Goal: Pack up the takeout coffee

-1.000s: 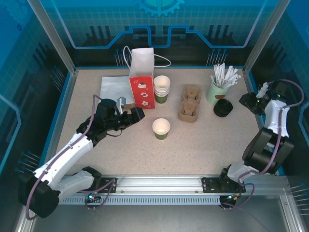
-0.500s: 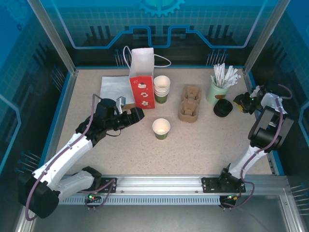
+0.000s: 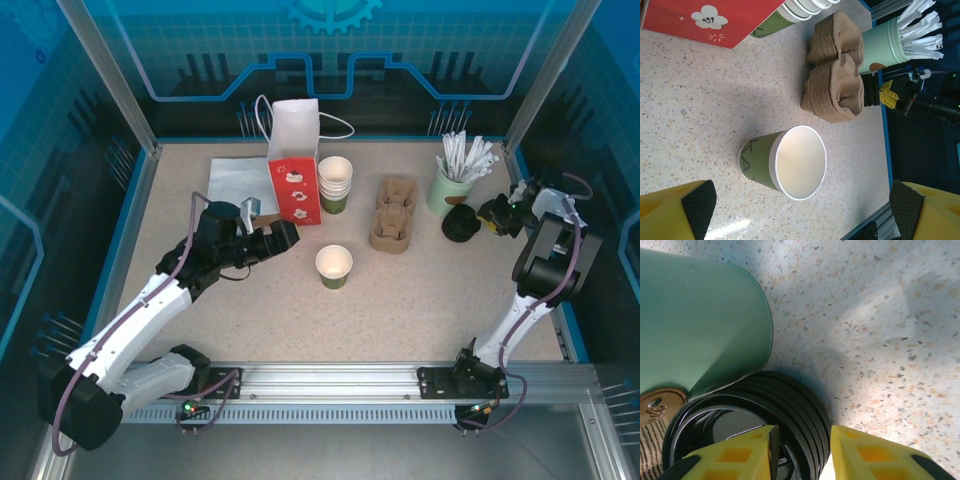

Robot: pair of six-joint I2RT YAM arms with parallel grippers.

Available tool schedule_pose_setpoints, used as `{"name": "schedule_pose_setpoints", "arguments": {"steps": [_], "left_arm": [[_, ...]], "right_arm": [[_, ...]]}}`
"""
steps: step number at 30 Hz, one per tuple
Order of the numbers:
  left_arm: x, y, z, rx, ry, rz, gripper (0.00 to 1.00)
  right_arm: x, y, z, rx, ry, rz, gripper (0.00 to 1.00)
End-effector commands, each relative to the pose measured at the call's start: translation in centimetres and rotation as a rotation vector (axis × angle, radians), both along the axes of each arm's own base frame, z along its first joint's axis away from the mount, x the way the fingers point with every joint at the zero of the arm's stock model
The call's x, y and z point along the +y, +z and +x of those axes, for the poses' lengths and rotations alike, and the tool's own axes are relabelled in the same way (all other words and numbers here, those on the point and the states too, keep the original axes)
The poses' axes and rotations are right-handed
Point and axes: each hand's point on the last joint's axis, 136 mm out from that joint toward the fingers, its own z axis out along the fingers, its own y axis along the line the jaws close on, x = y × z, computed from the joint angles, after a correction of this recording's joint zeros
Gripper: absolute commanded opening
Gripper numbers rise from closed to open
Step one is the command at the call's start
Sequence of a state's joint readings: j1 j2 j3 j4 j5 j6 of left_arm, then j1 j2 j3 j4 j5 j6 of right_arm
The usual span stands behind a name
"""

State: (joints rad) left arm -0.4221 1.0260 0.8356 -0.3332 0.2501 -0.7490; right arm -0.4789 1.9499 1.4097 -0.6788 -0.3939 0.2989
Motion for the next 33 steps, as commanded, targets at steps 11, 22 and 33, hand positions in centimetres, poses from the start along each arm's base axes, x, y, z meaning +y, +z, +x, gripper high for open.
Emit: {"name": "schedule_pose_setpoints", "arguments": {"steps": [11, 22, 33], "left_arm": [[-0.1, 1.1, 0.4, -0.034, -0.012, 0.022, 0.93], [-0.1, 1.0, 0.4, -0.034, -0.014, 0.024, 0.93], [-0.1, 1.0, 0.4, -0.031, -0.014, 0.025, 0.93]], "right_arm": [[1.7, 1.4, -0.7, -0.028, 0.074, -0.002, 0.36], [2.5, 0.9, -2.0, -0.030, 0.098, 0.000, 0.38], [2.6, -0.1, -2.4, -0.002, 0.110, 0.010, 0.29]]}}
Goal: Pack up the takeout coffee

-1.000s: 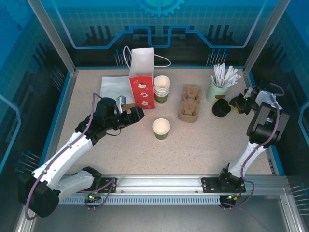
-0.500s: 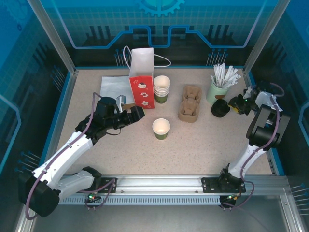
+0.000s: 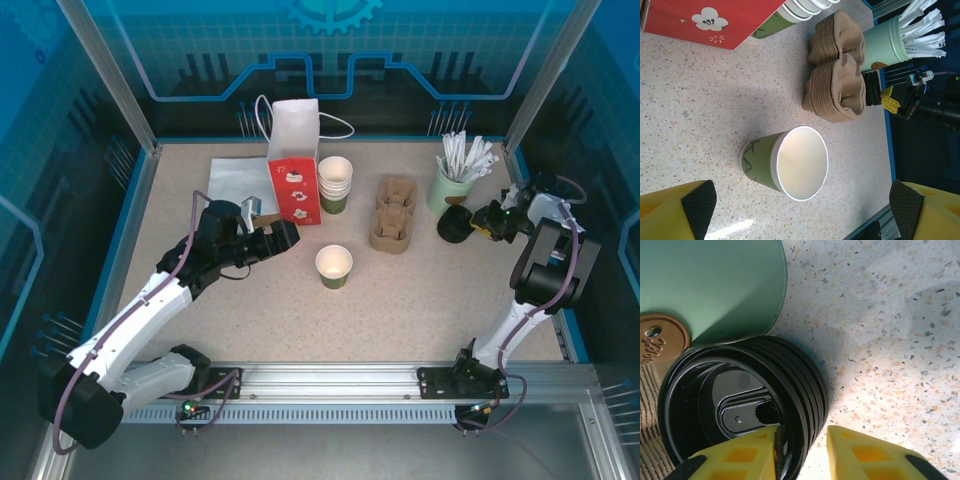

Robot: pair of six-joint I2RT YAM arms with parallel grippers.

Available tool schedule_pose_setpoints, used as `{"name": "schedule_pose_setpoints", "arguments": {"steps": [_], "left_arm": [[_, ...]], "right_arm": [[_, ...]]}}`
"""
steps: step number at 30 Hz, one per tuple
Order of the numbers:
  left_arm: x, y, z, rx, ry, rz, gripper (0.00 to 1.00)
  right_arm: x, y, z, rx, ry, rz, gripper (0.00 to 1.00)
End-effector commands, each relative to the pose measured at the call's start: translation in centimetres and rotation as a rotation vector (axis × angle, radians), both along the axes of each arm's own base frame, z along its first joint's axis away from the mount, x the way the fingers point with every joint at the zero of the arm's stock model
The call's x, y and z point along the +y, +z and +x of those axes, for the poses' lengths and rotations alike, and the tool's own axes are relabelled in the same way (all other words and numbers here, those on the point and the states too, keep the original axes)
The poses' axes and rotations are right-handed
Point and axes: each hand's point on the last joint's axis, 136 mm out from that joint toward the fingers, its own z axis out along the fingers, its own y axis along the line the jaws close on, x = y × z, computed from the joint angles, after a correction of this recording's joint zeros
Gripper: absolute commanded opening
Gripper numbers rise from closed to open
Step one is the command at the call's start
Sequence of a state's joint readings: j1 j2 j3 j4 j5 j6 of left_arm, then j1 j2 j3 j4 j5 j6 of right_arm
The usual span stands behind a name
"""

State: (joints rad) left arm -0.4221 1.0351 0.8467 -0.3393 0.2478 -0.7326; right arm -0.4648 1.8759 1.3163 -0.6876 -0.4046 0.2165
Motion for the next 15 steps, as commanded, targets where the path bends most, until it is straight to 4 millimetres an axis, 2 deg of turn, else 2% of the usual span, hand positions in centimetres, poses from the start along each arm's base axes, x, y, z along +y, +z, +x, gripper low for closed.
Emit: {"name": "schedule_pose_setpoints", "arguments": {"steps": [1, 15], "left_arm": [[-0.06, 0.80, 0.25, -0.023, -0.006, 0.014, 0.93], [-0.07, 0.80, 0.23, -0.021, -0.005, 0.014, 0.93]], "right_arm": [[0.77, -0.22, -0.22, 0.006, 0.023, 0.023, 0.28], [1.34, -0.97, -0.31, 0.018, 0.030, 0.058, 0.27]]}}
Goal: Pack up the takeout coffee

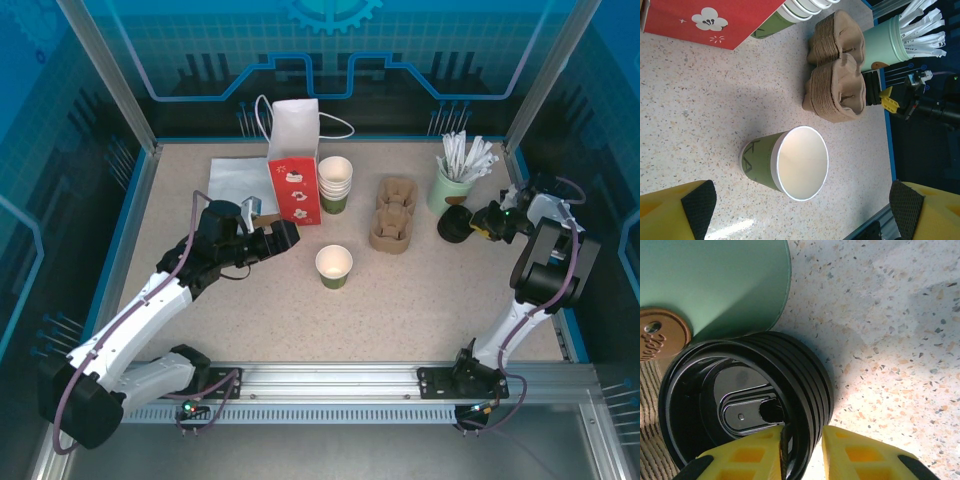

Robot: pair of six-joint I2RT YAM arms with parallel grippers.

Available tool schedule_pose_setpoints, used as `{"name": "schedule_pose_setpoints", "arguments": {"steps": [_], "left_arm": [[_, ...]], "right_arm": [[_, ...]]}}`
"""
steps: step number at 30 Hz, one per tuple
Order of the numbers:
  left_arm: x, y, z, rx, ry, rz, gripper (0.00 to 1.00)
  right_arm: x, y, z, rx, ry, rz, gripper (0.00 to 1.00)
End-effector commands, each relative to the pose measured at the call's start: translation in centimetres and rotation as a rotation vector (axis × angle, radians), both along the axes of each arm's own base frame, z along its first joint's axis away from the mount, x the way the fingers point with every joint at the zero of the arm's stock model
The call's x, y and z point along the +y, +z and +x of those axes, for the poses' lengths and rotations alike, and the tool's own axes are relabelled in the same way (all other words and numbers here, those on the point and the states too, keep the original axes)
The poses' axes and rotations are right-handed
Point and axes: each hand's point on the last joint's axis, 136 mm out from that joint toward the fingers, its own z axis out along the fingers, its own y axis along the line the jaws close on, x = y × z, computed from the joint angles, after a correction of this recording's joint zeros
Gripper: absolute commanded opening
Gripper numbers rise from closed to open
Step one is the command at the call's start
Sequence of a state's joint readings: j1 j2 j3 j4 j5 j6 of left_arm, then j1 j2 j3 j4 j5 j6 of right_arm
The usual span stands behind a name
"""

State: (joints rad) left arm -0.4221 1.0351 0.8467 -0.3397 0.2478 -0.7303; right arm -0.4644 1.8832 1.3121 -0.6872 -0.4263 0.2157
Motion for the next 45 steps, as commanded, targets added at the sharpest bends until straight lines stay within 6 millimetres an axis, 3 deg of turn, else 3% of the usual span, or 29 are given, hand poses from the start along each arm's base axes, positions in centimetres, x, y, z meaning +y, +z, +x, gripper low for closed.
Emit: {"name": "schedule_pose_setpoints", "arguments": {"steps": [1, 14, 28, 45], "left_arm": [[0.0, 0.7, 0.2, -0.018, -0.003, 0.014, 0.93], [0.0, 0.7, 0.2, -0.017, -0.003, 0.015, 0.93], [0.1, 0.9, 0.1, -0.022, 0.000, 0.010, 0.93], [0.1, 1.0, -0.1, -0.025, 0.001, 0.010, 0.93]], "right_arm": [[1.0, -0.8, -0.3, 0.022, 0.025, 0.038, 0.27], [1.0, -0.1, -0.3, 0.003, 0.021, 0.031, 0.19], [0.8, 1.8, -0.9, -0.027, 0.021, 0.030, 0.20], [1.2, -0.1, -0.8, 0.014, 0.038, 0.065, 0.24]]}}
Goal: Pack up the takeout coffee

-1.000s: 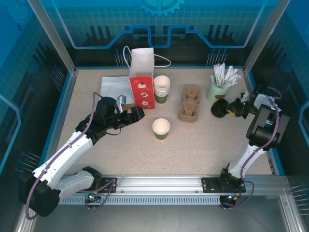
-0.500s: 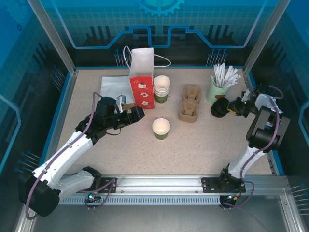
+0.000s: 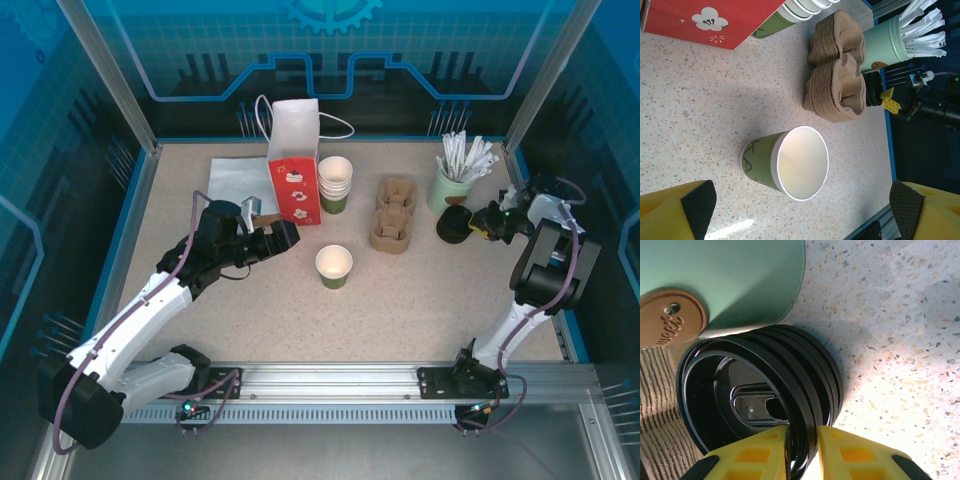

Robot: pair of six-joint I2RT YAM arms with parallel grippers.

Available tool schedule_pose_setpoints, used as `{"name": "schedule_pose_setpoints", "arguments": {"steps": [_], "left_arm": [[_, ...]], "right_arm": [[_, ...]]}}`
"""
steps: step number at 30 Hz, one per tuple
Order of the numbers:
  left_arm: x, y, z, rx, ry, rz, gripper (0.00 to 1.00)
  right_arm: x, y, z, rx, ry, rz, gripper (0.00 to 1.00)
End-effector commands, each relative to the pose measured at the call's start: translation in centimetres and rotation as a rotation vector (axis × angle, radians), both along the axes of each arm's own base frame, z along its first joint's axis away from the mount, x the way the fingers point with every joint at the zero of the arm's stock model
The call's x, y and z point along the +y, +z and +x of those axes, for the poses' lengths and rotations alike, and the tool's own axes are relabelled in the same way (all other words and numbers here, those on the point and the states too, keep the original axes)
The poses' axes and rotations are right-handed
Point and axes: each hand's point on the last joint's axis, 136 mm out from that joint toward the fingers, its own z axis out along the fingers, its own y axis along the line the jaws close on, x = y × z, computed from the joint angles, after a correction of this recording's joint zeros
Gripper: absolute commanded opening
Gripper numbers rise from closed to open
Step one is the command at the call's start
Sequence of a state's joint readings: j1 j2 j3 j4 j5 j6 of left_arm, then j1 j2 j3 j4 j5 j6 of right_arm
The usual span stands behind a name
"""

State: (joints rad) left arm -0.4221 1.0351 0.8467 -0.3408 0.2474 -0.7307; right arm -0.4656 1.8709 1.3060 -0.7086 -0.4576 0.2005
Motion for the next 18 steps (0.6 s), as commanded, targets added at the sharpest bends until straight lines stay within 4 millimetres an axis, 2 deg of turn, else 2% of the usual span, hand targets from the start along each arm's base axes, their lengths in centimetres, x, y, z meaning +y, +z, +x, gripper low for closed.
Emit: {"name": "schedule_pose_setpoints", "arguments": {"steps": [1, 4, 8, 13, 14, 18], "left_arm": [[0.1, 1.0, -0.1, -0.026, 0.000, 0.010, 0.93], [0.2, 1.0, 0.0, -0.025, 0.002, 0.011, 0.93], [0.1, 1.1, 0.0, -0.027, 0.001, 0.010, 0.93], [0.1, 1.3, 0.0, -0.032, 0.001, 0.007, 0.93], [0.1, 1.3, 0.0, -0.033, 0.000, 0.008, 0.93], [0.1, 1.4, 0.0, -0.034, -0.003, 0.008, 0.93]], "right_arm": [[0.6, -0.6, -0.3, 0.020, 0.021, 0.038, 0.23], [0.6, -0.6, -0.4, 0.020, 0.020, 0.041, 0.20], [0.5, 0.4, -0.4, 0.000, 0.014, 0.024, 0.18], [0.5, 1.4, -0.6, -0.025, 0.007, 0.032, 0.19], [-0.4, 1.6, -0.9, -0.033, -0.023, 0.042, 0.19], [-0.5, 1.8, -0.9, -0.052, -0.036, 0.069, 0.21]]}}
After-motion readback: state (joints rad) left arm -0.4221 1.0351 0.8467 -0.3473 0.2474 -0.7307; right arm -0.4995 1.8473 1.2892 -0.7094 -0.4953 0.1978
